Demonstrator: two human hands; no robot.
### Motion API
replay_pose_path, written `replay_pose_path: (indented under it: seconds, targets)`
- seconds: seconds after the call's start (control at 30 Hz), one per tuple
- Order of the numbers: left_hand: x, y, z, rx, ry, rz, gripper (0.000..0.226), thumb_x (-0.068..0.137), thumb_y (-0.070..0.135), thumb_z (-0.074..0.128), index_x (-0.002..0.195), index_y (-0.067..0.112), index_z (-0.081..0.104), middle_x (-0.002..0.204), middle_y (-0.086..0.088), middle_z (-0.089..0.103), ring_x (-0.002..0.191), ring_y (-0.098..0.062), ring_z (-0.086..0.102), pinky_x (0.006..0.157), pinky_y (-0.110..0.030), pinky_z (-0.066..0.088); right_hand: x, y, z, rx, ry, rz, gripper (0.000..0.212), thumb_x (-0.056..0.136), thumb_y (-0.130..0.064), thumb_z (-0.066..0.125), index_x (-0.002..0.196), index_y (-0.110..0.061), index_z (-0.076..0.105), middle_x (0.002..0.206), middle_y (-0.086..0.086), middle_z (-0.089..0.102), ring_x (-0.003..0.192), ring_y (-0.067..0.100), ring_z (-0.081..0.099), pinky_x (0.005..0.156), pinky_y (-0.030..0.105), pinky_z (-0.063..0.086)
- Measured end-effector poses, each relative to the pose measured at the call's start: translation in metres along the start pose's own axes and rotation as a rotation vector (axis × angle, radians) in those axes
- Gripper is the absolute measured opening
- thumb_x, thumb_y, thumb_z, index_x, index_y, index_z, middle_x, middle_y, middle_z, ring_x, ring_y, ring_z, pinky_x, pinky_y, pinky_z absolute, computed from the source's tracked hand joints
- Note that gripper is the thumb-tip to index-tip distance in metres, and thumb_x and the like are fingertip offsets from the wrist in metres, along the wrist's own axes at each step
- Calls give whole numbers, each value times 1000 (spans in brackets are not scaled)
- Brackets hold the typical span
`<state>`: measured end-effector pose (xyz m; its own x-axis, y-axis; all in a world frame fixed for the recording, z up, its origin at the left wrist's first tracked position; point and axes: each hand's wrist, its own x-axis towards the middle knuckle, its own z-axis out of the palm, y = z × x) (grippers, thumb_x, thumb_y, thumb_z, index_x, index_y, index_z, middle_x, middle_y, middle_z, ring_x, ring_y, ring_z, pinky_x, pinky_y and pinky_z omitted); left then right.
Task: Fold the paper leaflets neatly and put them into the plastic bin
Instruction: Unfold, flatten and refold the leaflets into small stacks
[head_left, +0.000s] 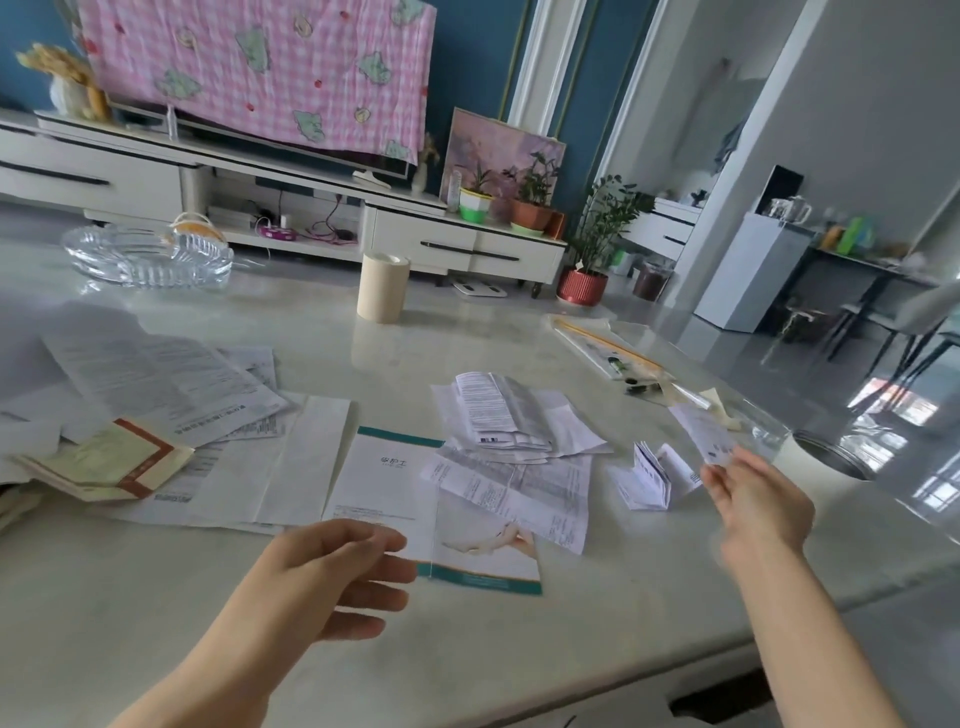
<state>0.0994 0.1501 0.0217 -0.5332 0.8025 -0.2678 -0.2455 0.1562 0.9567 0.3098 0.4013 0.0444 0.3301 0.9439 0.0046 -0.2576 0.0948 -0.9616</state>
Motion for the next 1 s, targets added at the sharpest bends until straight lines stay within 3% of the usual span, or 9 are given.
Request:
replay_pose_path:
  seconds: [0.17,0.27,0.33,0.43,0.53,0.63,0.77,0.9,1.0]
  targets:
    - [0,-1,4,15,-32,-15,21,92,4,51,84,4,69,76,-13,73,58,-19,68,59,-32,47,42,23,-19,-176,172,-16,35,83,15,39,102,-4,62,88,22,57,36,7,45,34,8,37]
    - [1,-2,4,27,-25,-27,23,92,1,50,82,3,70,76,-14,73,58,-21,68,60,-33,46,52,44,-22,-397,101,12,22,87,7,44,92,-3,63,68,13,53,51,17,38,32,10,33]
    - [3,-4,4,25,-21,-42,23,92,1,50,81,3,70,76,-14,73,59,-22,68,61,-33,45,56,54,-22,-541,-8,19,15,90,0,49,82,5,60,63,8,44,57,21,37,41,22,41]
    - [5,-7,4,20,-29,-47,23,92,1,50,83,3,70,76,-14,73,58,-21,68,62,-33,45,56,59,-24,-764,-128,-65,21,87,-2,51,83,15,64,68,16,51,68,21,38,63,29,33]
    - [7,-10,5,12,-36,-56,23,92,1,50,81,3,70,76,-15,73,57,-21,68,63,-32,45,53,55,-27,-892,-173,-124,20,85,0,52,89,14,66,92,31,65,83,35,60,70,33,39]
    - [8,-10,6,12,-42,-57,21,92,2,52,82,3,70,75,-14,73,54,-19,68,63,-32,45,46,43,-29,-1002,-99,-203,22,82,1,51,91,3,72,105,24,67,102,42,58,87,40,45]
    - [15,0,9,22,-24,-19,22,92,1,50,82,4,69,74,-12,73,56,-18,67,60,-31,45,22,24,-14,-936,50,-405,35,79,7,46,99,-4,72,110,20,66,102,39,57,83,34,44]
    - [19,10,9,25,10,19,22,93,3,49,85,4,69,76,-12,73,73,-26,66,65,-32,48,-22,34,28,-914,-331,-657,31,81,9,47,96,-4,69,103,13,64,101,29,57,76,22,35]
    - [18,9,4,8,11,10,22,93,2,48,84,4,69,76,-11,73,70,-24,65,64,-31,48,-47,50,54,-1009,-723,-700,31,92,-3,45,119,-9,59,123,4,58,117,18,49,89,18,35]
